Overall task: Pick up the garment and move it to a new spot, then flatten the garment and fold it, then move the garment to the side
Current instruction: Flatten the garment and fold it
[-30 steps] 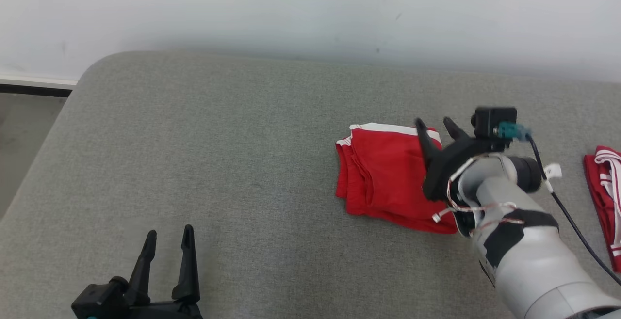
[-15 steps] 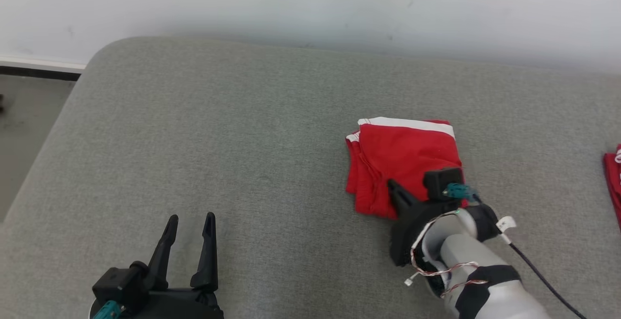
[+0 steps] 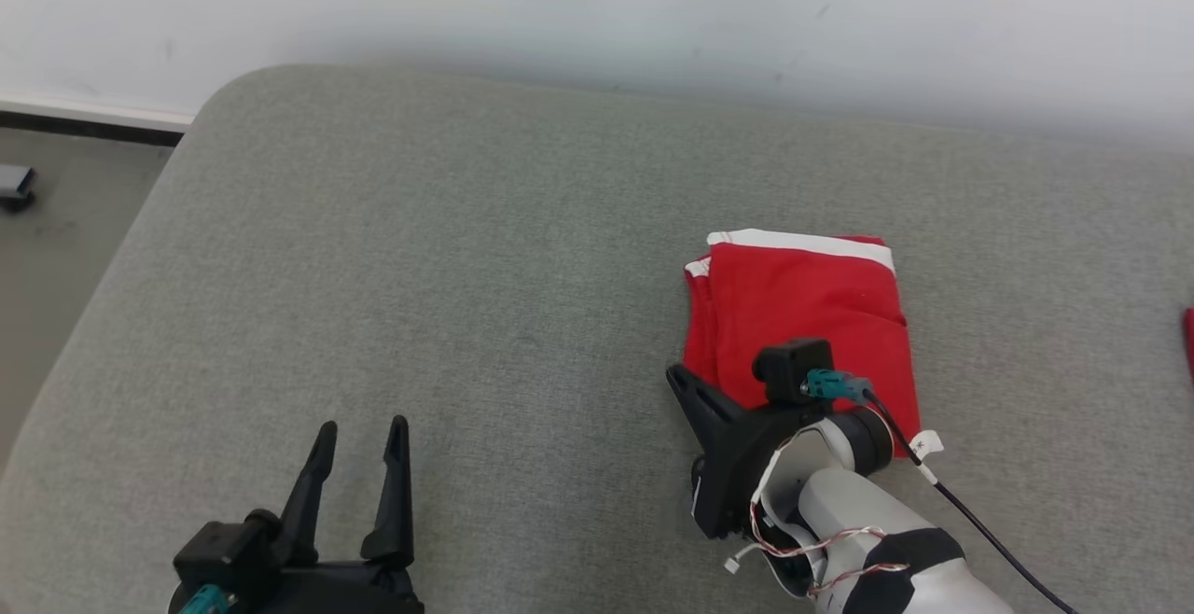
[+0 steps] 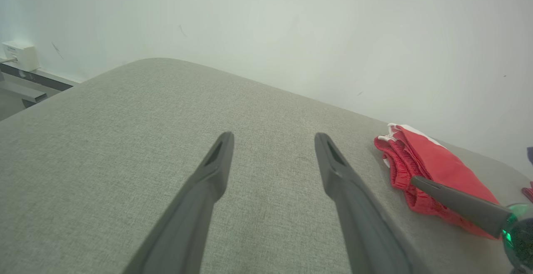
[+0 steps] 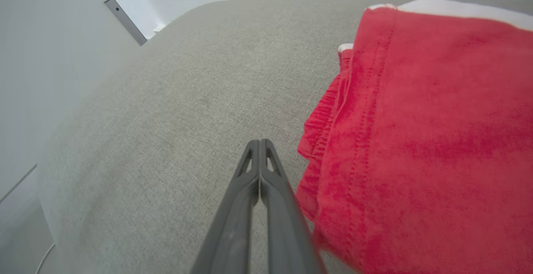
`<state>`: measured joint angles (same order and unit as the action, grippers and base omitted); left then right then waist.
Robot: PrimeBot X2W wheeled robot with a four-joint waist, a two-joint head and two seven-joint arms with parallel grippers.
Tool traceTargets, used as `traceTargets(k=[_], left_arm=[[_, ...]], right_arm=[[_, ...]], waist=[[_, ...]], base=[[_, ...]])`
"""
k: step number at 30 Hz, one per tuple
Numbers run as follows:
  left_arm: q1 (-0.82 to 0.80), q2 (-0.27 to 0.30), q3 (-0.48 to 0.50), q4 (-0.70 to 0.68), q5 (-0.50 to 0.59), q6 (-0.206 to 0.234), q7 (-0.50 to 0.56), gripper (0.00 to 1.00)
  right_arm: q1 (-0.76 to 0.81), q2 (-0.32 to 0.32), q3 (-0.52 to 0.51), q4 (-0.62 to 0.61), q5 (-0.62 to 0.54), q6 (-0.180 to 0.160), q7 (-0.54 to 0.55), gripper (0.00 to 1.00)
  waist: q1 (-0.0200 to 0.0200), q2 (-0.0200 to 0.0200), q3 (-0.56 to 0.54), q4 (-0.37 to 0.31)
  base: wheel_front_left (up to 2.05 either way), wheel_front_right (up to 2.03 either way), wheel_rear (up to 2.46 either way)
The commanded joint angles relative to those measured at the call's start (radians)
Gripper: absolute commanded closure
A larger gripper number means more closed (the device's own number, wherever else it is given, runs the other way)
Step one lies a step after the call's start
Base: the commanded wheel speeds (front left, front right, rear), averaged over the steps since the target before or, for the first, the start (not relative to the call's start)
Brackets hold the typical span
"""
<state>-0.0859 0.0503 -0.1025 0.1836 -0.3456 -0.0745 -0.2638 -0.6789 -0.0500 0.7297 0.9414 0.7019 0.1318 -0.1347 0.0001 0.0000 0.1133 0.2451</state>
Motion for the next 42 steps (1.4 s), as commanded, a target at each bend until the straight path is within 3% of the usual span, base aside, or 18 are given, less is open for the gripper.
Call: traceTargets(k=[1,3,5,6,7,11,18,28,36,42], left_arm=[[0.013,0.0,0.009,-0.001,0.009,0.005,0.0,0.0],[0.017,0.0,0.026,-0.006,0.018,0.01,0.0,0.0],[0.027,0.001,0.045,-0.012,0.025,0.011,0.0,0.0],[0.032,0.001,0.054,-0.017,0.025,0.01,0.0,0.0],[0.037,0.0,0.065,-0.02,0.023,0.01,0.0,0.0],[0.048,0.001,0.095,-0.032,0.029,0.008,0.0,0.0],[0.079,0.0,0.143,-0.055,0.058,0.004,0.0,0.0],[0.097,0.001,0.164,-0.071,0.139,0.0,0.0,0.0],[0.128,0.002,0.179,-0.049,0.186,-0.004,0.0,0.0],[0.139,0.01,0.192,-0.006,0.216,0.002,0.0,0.0]], right_arm=[[-0.006,-0.001,0.001,-0.017,0.029,-0.003,-0.018,1.0],[-0.008,-0.001,0.005,-0.049,0.066,-0.003,-0.044,1.0],[-0.006,-0.001,0.003,-0.072,0.093,-0.003,-0.067,0.56],[-0.013,-0.001,0.0,-0.073,0.088,-0.003,-0.079,0.11],[-0.017,-0.002,-0.008,-0.073,0.081,-0.003,-0.091,0.0],[-0.024,-0.001,-0.05,-0.061,0.049,-0.003,-0.114,0.0],[-0.013,-0.007,-0.248,-0.031,-0.139,-0.003,-0.13,0.0],[0.202,-0.068,-0.515,-0.235,-0.428,-0.003,-0.129,0.0],[0.387,-0.098,-0.572,-0.4,-0.506,-0.003,-0.129,0.0],[0.473,-0.131,-0.589,-0.442,-0.516,-0.003,-0.129,0.0]], waist=[[-0.0001,0.0,-0.015,-0.021],[-0.0001,0.0,-0.029,-0.044],[-0.0001,0.0,-0.046,-0.072],[-0.0001,0.0,-0.054,-0.087],[-0.0001,0.0,-0.063,-0.103],[-0.0001,0.0,-0.086,-0.15],[-0.0001,0.0,-0.126,-0.241],[-0.0001,0.0,-0.155,-0.292],[-0.0001,0.0,-0.173,-0.301],[-0.0001,0.0,-0.186,-0.302]], base=[[0.0,0.0,0.0],[0.0,0.0,0.0],[0.0,0.0,0.0],[0.0,0.0,0.0],[0.0,0.0,0.0],[0.0,0.0,0.0],[0.0,0.0,0.0],[0.0,0.0,0.0],[0.0,0.0,0.0],[0.0,0.0,0.0]])
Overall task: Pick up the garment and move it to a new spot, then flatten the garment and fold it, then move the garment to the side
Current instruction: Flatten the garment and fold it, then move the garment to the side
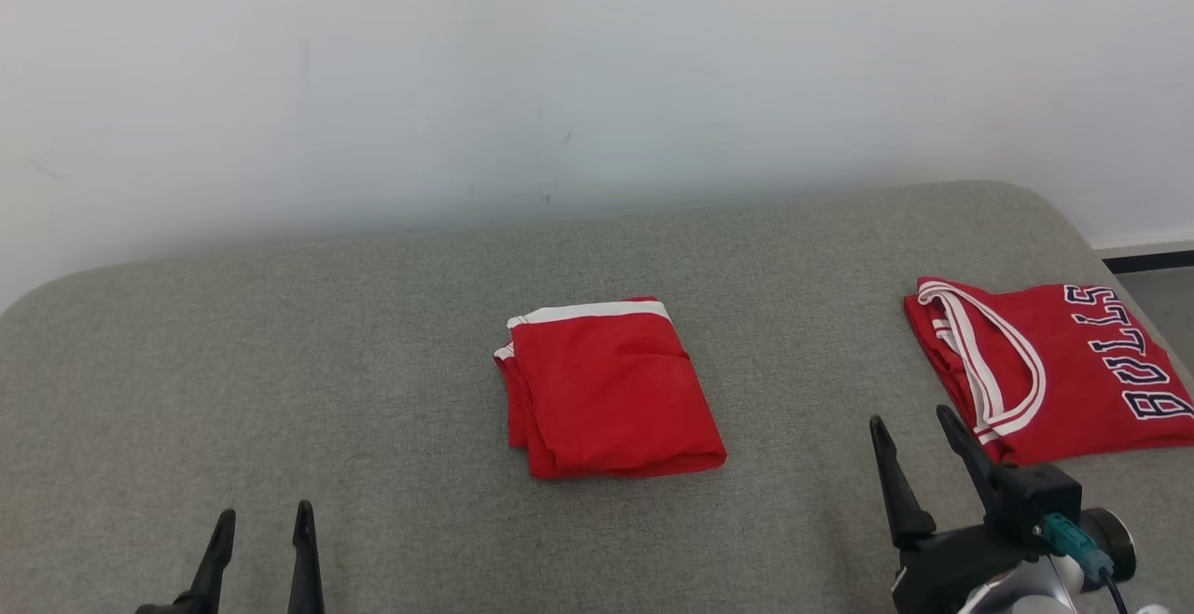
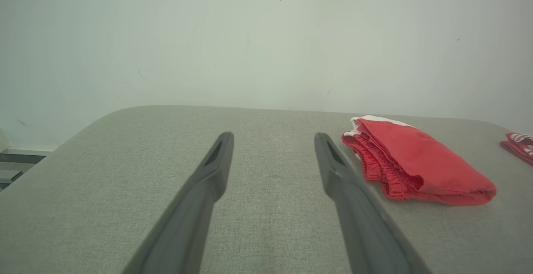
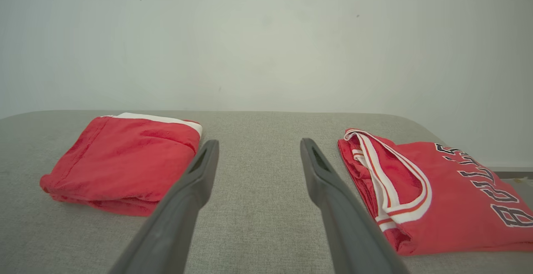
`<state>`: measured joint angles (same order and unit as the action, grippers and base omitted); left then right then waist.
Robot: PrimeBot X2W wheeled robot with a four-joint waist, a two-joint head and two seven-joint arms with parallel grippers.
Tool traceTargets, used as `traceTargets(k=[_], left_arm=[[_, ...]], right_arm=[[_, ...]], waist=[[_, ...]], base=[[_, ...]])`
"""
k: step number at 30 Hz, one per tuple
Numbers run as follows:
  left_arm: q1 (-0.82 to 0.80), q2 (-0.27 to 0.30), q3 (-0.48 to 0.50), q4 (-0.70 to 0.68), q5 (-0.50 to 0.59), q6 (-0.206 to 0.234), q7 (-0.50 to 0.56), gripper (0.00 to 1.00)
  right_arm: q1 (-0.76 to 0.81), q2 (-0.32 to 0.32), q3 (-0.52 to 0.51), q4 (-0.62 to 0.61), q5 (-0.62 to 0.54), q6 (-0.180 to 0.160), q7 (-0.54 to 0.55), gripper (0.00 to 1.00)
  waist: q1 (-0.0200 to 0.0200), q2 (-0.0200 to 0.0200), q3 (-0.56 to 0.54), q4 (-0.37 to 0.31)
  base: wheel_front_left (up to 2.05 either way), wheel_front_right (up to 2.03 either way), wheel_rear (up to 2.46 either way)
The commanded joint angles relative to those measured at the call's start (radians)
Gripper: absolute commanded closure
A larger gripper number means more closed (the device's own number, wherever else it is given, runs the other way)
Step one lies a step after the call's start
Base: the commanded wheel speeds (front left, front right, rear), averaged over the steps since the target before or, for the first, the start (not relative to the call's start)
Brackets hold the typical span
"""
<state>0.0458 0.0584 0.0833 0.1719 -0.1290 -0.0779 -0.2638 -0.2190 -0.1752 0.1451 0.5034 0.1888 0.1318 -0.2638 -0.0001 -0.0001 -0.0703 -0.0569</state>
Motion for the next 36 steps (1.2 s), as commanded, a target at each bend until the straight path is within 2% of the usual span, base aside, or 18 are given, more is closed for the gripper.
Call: traceTargets(k=[1,4,14,36], left_arm=[[0.009,0.002,0.007,0.017,0.003,0.005,0.0,0.0],[0.006,0.002,0.017,0.042,0.002,0.007,0.0,0.0],[0.008,-0.002,0.036,0.073,-0.011,0.005,0.0,0.0],[0.012,-0.007,-0.003,0.059,-0.009,0.022,0.0,0.0]], right_arm=[[0.024,-0.008,-0.007,-0.005,-0.001,-0.003,0.001,0.0],[0.04,-0.023,-0.004,-0.005,-0.01,-0.003,0.003,0.0],[0.057,-0.014,-0.011,0.005,-0.018,-0.003,0.006,0.0],[0.073,0.038,-0.057,-0.032,-0.068,-0.003,0.015,0.0]], waist=[[0.0001,0.0001,-0.004,-0.001],[0.0001,0.0001,-0.01,-0.003],[0.0001,0.0001,-0.018,-0.009],[0.0001,0.0001,-0.001,0.007]], base=[[0.0,0.0,0.0],[0.0,0.0,0.0],[0.0,0.0,0.0],[0.0,0.0,0.0]])
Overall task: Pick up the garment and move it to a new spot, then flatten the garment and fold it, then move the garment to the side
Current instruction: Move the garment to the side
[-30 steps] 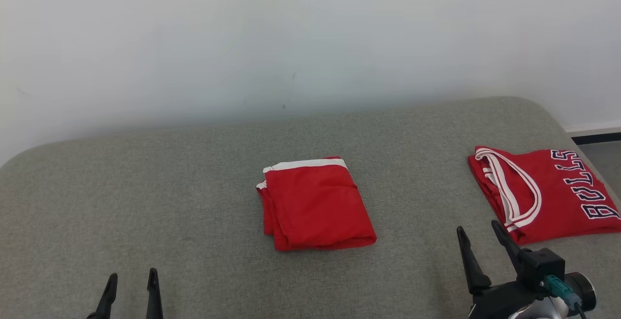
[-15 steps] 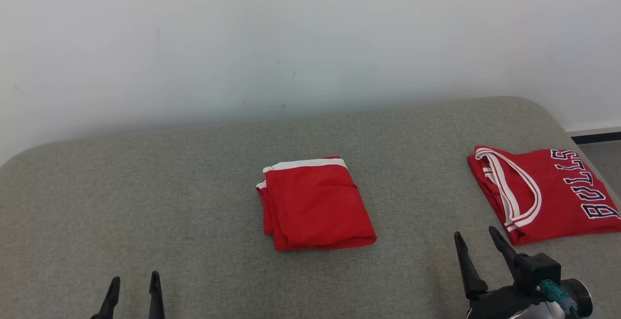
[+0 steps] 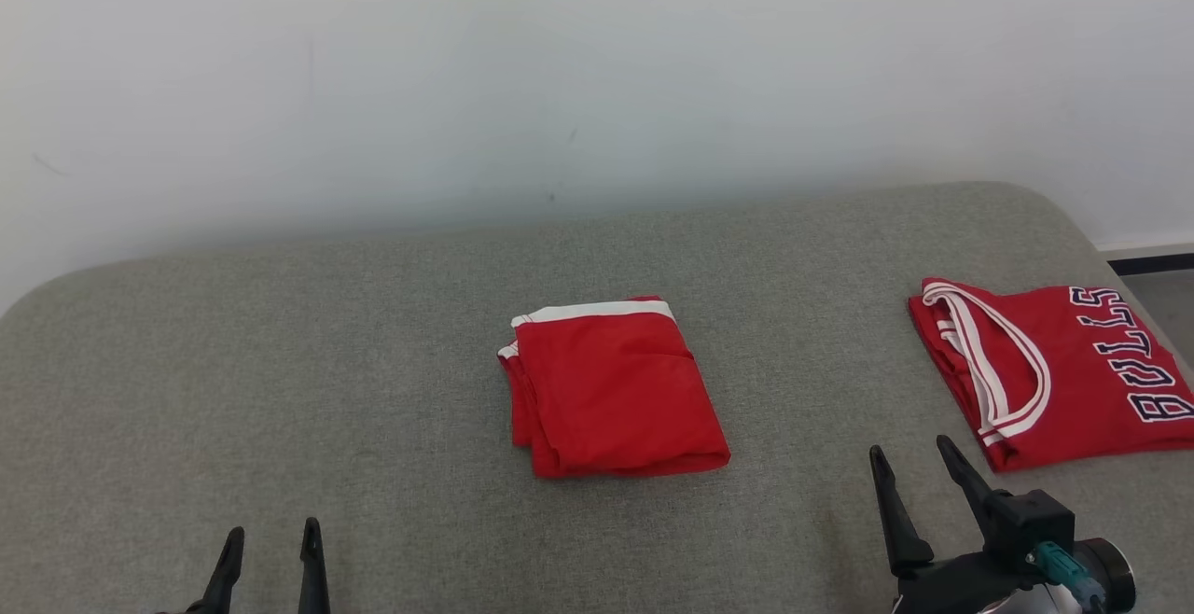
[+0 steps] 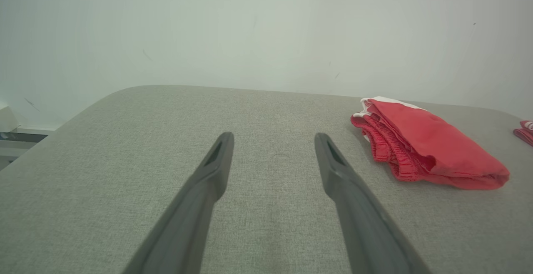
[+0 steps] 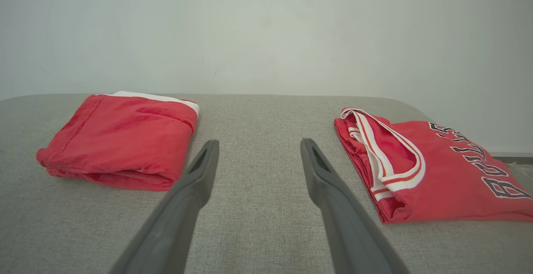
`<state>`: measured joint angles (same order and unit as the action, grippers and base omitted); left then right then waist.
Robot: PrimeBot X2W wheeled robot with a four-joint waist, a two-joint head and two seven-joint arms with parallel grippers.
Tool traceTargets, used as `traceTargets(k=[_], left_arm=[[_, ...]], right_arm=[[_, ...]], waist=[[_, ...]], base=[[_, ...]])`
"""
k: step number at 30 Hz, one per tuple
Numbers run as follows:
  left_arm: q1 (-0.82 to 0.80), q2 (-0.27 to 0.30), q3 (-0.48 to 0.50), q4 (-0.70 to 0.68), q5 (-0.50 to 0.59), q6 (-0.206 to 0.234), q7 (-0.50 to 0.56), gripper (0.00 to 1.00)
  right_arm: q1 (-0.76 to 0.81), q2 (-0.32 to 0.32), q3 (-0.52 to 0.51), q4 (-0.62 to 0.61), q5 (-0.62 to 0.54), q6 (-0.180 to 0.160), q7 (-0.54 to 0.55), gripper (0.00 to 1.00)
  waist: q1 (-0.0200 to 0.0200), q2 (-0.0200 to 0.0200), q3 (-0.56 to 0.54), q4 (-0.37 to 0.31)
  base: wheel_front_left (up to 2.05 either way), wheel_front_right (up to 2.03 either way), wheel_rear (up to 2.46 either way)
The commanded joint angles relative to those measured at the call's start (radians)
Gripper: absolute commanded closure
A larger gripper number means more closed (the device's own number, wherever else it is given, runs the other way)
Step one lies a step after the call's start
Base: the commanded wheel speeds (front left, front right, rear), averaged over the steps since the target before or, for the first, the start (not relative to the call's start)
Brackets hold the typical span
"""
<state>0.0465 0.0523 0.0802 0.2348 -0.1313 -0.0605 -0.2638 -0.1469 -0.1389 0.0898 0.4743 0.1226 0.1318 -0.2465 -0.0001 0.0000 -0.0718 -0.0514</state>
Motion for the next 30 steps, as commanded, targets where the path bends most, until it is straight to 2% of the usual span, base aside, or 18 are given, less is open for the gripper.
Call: traceTargets(k=[1,7,14,17,23,30], left_arm=[[0.011,-0.001,-0.002,-0.006,-0.007,0.006,0.0,0.0],[-0.003,-0.001,-0.029,-0.017,-0.013,0.009,0.0,0.0],[-0.029,-0.001,-0.082,-0.036,-0.02,0.011,0.0,0.0],[-0.057,-0.001,-0.103,-0.039,-0.03,0.01,0.0,0.0],[-0.096,-0.001,-0.135,-0.038,-0.051,0.016,0.0,0.0],[-0.13,-0.002,-0.164,-0.036,-0.073,0.019,0.0,0.0]], right_arm=[[-0.003,0.001,-0.004,-0.006,-0.001,-0.003,0.001,0.0],[-0.077,-0.008,0.001,-0.018,0.047,-0.003,0.064,0.0],[-0.274,-0.01,0.03,0.11,0.155,-0.003,0.378,0.0],[-0.363,-0.007,0.011,0.184,0.175,-0.003,0.482,0.0],[-0.477,-0.001,0.012,0.292,0.149,-0.003,0.569,0.0],[-0.558,0.03,-0.057,0.435,0.122,-0.003,0.602,0.0]], waist=[[0.0001,0.0,0.003,0.004],[0.0001,0.0,0.018,0.034],[0.0001,0.0,0.07,0.102],[0.0001,0.0,0.111,0.14],[0.0001,0.0,0.168,0.203],[0.0001,0.0,0.225,0.266]], base=[[0.0,0.0,0.0],[0.0,0.0,0.0],[0.0,0.0,0.0],[0.0,0.0,0.0],[0.0,0.0,0.0],[0.0,0.0,0.0]])
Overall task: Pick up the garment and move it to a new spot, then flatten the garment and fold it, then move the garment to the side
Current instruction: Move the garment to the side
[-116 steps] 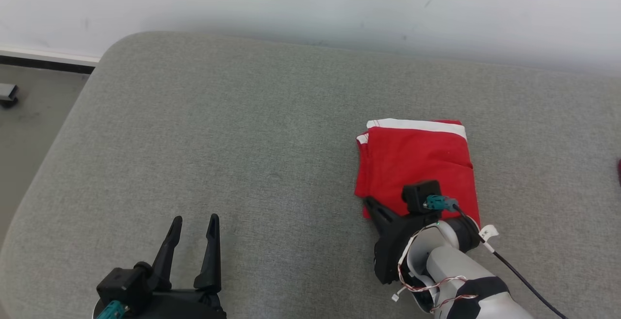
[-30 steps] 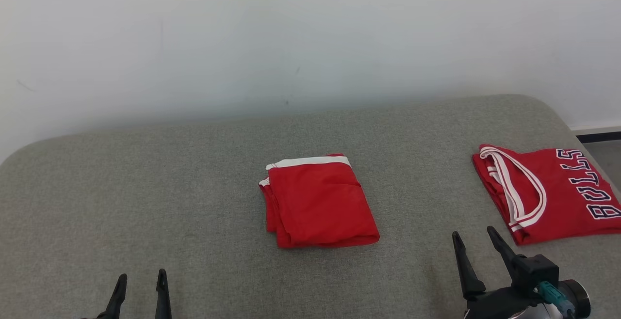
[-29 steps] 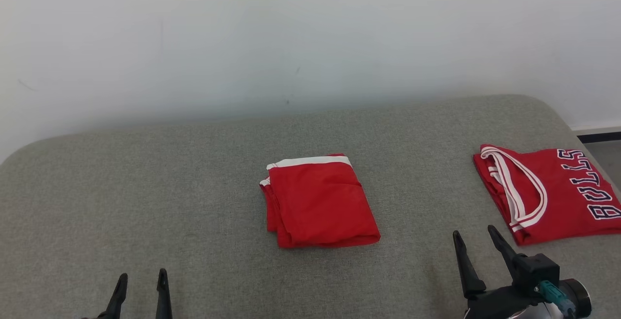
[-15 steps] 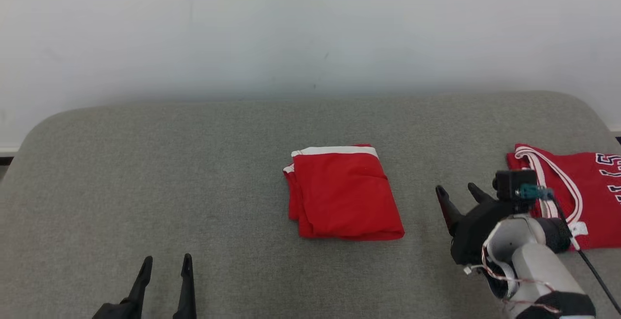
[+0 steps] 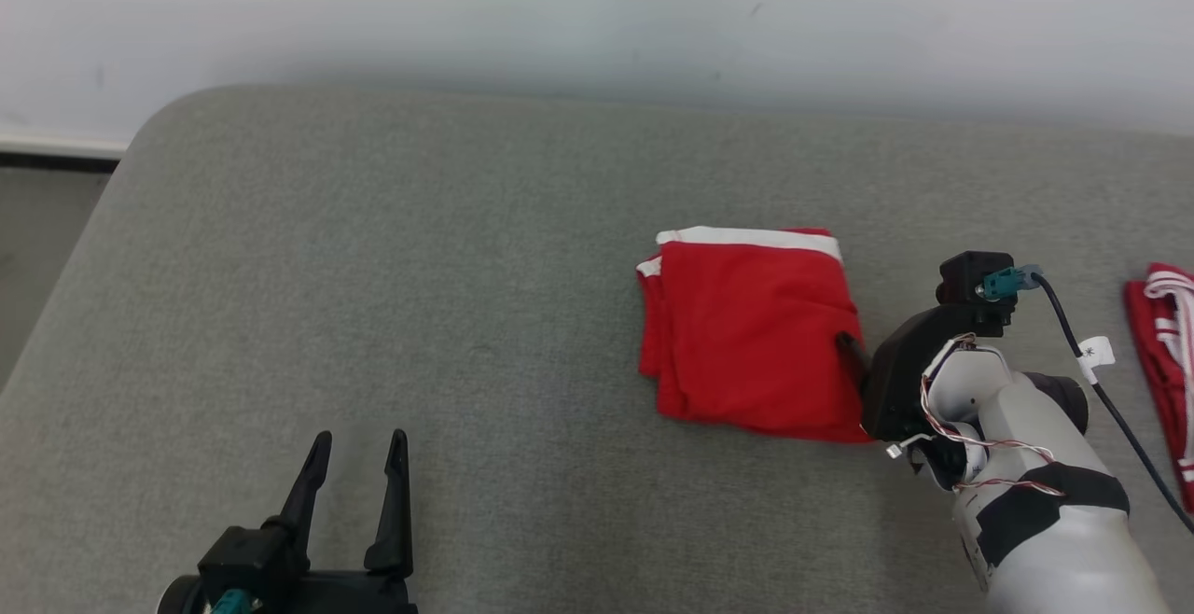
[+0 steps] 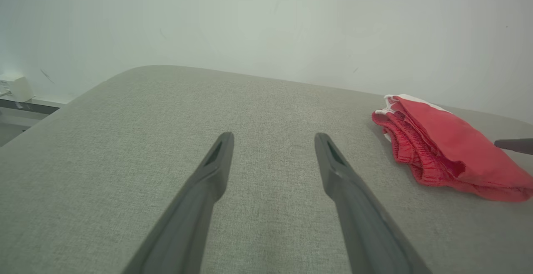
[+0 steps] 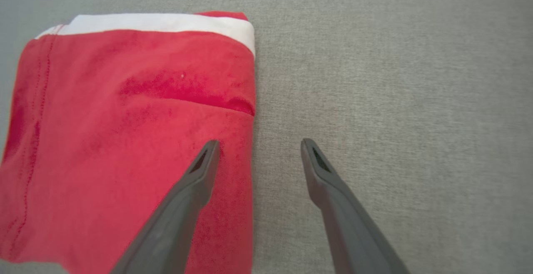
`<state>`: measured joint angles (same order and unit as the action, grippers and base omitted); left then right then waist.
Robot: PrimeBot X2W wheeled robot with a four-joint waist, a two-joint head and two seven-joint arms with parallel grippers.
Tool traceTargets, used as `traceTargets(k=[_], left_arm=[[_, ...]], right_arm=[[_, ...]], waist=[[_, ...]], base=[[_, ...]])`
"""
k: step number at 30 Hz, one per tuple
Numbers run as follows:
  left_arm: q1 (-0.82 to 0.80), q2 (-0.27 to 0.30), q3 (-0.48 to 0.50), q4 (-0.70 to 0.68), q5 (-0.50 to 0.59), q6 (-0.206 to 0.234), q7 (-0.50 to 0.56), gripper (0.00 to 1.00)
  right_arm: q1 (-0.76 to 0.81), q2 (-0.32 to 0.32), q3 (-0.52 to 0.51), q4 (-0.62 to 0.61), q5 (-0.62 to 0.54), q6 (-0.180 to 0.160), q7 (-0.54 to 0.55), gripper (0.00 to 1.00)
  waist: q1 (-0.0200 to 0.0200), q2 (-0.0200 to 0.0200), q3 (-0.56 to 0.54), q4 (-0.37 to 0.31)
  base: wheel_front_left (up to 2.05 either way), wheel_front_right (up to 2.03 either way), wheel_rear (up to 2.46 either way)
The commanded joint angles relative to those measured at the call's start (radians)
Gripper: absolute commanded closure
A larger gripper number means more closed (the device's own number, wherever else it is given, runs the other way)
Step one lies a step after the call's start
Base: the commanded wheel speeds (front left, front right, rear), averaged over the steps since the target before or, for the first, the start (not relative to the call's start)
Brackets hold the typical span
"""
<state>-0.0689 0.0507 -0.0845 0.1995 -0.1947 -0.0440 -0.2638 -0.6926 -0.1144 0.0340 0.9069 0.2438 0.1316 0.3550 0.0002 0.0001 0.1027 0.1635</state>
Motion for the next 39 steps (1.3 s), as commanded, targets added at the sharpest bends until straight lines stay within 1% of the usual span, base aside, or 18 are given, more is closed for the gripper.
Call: traceTargets(k=[1,2,4,5,8,9,10,11,13,18,21,24,29,31,32,36,39], left_arm=[[-0.018,0.0,-0.003,0.0,-0.012,0.003,0.0,0.0],[-0.02,0.0,-0.005,0.0,-0.015,0.004,0.0,0.0],[-0.028,0.0,-0.009,-0.004,-0.017,0.003,0.0,0.0],[-0.032,0.0,-0.009,-0.005,-0.015,0.003,0.0,0.0],[-0.039,0.0,-0.01,-0.007,-0.02,0.005,0.0,0.0],[-0.043,0.0,-0.011,-0.006,-0.019,0.006,0.0,0.0],[-0.049,0.0,-0.012,-0.007,-0.021,0.007,0.0,0.0],[-0.055,0.0,-0.013,-0.008,-0.024,0.006,0.0,0.0],[-0.06,0.0,-0.01,-0.012,-0.026,0.007,0.0,0.0],[-0.08,0.0,0.009,-0.027,-0.026,0.005,0.0,0.0],[-0.09,0.0,0.019,-0.034,-0.026,0.002,0.0,0.0],[-0.093,0.001,0.033,-0.037,-0.018,-0.003,0.0,0.0],[-0.108,0.0,0.055,-0.043,-0.004,-0.013,0.0,0.0],[-0.112,0.0,0.06,-0.047,0.001,-0.016,0.0,0.0],[-0.112,0.0,0.06,-0.047,0.001,-0.016,0.0,0.0],[-0.123,0.001,0.073,-0.05,0.011,-0.023,0.0,0.0],[-0.13,0.001,0.086,-0.048,0.032,-0.032,0.0,0.0]], right_arm=[[-0.017,0.011,-0.011,0.017,0.01,-0.003,-0.002,0.0],[-0.021,0.015,-0.019,0.032,0.016,-0.003,0.0,0.0],[-0.029,0.005,-0.009,0.062,-0.015,-0.003,0.006,0.0],[-0.034,-0.003,-0.004,0.079,-0.034,-0.003,0.017,0.0],[-0.031,0.001,-0.016,0.139,-0.061,-0.003,0.064,0.0],[-0.032,0.005,-0.007,0.155,-0.071,-0.003,0.084,0.49],[-0.035,0.009,0.003,0.162,-0.079,-0.003,0.097,0.7],[-0.039,0.009,0.018,0.165,-0.086,-0.003,0.106,1.0],[-0.053,-0.004,0.053,0.157,-0.104,-0.003,0.116,1.0],[-0.132,-0.065,0.167,0.1,-0.12,-0.004,0.134,1.0],[-0.181,-0.096,0.293,0.049,-0.128,-0.003,0.152,1.0],[-0.241,-0.134,0.421,-0.02,-0.103,-0.003,0.172,1.0],[-0.301,-0.227,0.58,-0.141,-0.005,-0.003,0.216,1.0],[-0.328,-0.269,0.616,-0.196,0.042,-0.003,0.232,1.0],[-0.328,-0.269,0.616,-0.196,0.042,-0.003,0.232,1.0],[-0.347,-0.364,0.654,-0.279,0.109,-0.003,0.259,1.0],[-0.358,-0.423,0.679,-0.336,0.144,-0.003,0.275,1.0]], waist=[[-0.0002,-0.0001,0.056,0.057],[-0.0002,-0.0001,0.062,0.063],[-0.0002,-0.0001,0.073,0.071],[-0.0002,-0.0001,0.08,0.073],[-0.0002,-0.0001,0.094,0.073],[-0.0002,-0.0001,0.098,0.071],[-0.0002,-0.0001,0.102,0.068],[-0.0002,-0.0001,0.106,0.064],[-0.0002,-0.0001,0.113,0.051],[-0.0002,-0.0001,0.129,0.0],[-0.0002,-0.0001,0.137,-0.039],[-0.0002,-0.0001,0.142,-0.089],[-0.0002,-0.0001,0.151,-0.171],[-0.0002,-0.0001,0.156,-0.202],[-0.0002,-0.0001,0.156,-0.202],[-0.0002,-0.0001,0.172,-0.258],[-0.0002,-0.0001,0.184,-0.3]], base=[[0.0,0.0,0.0],[0.0,0.0,0.0],[0.0,0.0,0.0],[0.0,0.0,0.0],[0.0,0.0,0.0],[0.0,0.0,0.0],[0.0,0.0,0.0],[0.0,0.0,0.0],[0.0,0.0,0.0],[0.0,0.0,0.0],[0.0,0.0,0.0],[0.0,0.0,0.0],[0.0,0.0,0.0],[0.0,0.0,0.0],[0.0,0.0,0.0],[0.0,0.0,0.0],[0.0,0.0,0.0]])
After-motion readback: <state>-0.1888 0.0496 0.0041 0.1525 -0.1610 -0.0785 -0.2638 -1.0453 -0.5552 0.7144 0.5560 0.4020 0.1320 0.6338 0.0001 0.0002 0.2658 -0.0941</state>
